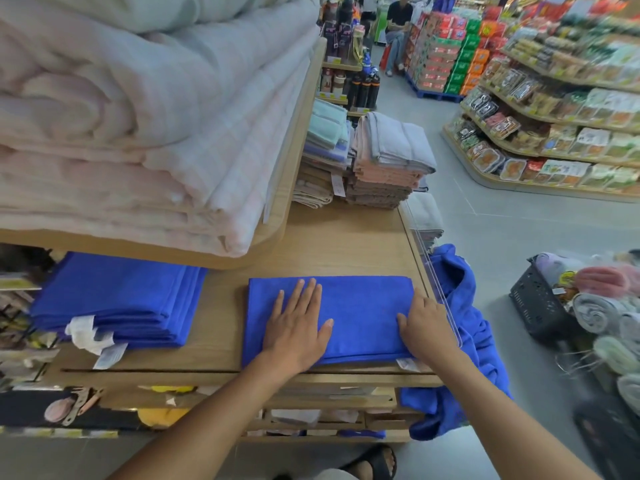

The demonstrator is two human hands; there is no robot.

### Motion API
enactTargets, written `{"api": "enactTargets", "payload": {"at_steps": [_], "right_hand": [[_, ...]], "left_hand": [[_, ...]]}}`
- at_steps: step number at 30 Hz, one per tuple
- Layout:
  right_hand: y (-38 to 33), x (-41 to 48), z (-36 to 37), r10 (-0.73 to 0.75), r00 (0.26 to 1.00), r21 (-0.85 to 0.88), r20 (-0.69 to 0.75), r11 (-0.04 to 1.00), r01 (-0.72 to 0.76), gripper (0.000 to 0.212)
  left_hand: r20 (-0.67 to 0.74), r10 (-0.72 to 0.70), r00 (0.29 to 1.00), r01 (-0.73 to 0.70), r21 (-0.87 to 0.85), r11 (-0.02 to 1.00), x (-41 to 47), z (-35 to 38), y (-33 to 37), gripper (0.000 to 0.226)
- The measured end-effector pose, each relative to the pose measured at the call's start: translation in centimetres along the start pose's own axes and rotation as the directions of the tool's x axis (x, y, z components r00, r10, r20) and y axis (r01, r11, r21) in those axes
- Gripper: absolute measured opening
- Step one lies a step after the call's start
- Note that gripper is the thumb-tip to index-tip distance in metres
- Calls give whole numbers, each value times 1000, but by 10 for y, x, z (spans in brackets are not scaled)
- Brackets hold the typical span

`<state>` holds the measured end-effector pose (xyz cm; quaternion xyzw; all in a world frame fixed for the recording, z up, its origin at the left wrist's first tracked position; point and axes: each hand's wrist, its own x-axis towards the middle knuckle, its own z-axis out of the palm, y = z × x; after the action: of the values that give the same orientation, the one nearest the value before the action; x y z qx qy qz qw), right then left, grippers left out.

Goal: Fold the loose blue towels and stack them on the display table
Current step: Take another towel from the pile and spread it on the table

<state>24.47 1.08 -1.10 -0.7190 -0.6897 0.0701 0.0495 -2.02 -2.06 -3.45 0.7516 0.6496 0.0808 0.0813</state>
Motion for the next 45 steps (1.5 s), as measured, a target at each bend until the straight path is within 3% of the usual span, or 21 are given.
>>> {"api": "enactTargets", "payload": {"at_steps": [2,5,8,11,16,19,22,27,31,36,39,42,45], "right_hand": [[-7,11,-14,71,989,-19,126,997,-69,66],[-14,28,-31,115,955,103,273,984,-148,58],[-10,37,-42,217,902,246,374,914,-322,68],[-4,40,-46,256,836,407,485,781,-475,75],[-2,32,-59,224,739,634,636,394,-665,53],[-2,27,-67,149,765,705,626,311,-638,41],[-6,25,-78,85,851,796,518,315,-516,33],[-24,22,-111,-2,928,864,373,366,-346,25],[-47,19,-128,-46,957,879,287,410,-244,27],[-80,16,-128,-47,959,828,280,518,-216,26],[-97,16,-121,-63,953,790,298,576,-209,21],[-117,18,-115,-101,945,731,312,661,-171,20],[-141,22,-102,-137,939,684,315,719,-124,28]], "left_hand": [[18,8,1000,-8,-8,1000,0,5,9,84],[38,-7,999,6,31,999,2,10,11,85],[34,-12,999,10,40,999,1,12,10,86],[32,-12,999,10,43,999,1,13,10,85],[42,-20,999,18,47,999,1,12,11,85],[46,-25,999,23,54,998,1,11,13,84],[47,-29,998,26,60,998,3,11,16,80],[75,-3,997,-2,72,997,12,12,36,78],[67,46,997,-49,43,998,20,14,57,76],[71,90,993,-89,-13,996,20,3,59,70],[-64,72,995,-79,-114,990,7,-11,33,62],[-236,-41,971,-13,-220,975,-15,-20,-11,56],[-264,-130,956,61,-256,965,-35,-15,-46,49]]}}
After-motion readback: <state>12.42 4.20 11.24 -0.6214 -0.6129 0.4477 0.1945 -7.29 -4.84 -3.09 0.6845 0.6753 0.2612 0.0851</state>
